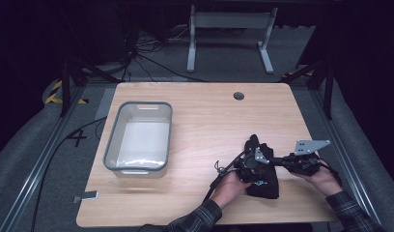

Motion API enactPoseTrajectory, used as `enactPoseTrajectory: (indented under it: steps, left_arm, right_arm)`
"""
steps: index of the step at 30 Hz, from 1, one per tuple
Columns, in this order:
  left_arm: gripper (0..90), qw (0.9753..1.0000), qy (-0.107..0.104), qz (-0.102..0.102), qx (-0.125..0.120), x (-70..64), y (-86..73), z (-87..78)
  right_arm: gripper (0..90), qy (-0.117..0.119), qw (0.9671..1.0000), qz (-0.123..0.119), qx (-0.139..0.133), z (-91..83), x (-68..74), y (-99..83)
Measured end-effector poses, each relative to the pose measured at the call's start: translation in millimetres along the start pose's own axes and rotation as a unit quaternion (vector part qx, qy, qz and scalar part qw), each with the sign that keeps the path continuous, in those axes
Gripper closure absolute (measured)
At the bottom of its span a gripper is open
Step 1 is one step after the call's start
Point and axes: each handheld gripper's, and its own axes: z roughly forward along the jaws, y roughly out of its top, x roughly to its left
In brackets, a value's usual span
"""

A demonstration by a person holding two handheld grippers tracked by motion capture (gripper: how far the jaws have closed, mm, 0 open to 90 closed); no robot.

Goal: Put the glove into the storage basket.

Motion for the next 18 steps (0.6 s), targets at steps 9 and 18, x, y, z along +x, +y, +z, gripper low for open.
enactPoseTrajectory:
  steps: [9, 18]
  left_arm:
    - [88.6, 0.9998, 0.000, -0.008, 0.016, 6.3, -3.3, -3.7]
    - [88.7, 0.9991, 0.020, -0.021, 0.029, 19.2, -12.3, -20.4]
  right_arm:
    - [90.0, 0.013, 0.9994, 0.001, 0.031, 16.2, 0.2, -8.3]
    - [90.0, 0.045, 0.9986, -0.006, 0.028, 27.9, 15.3, -2.4]
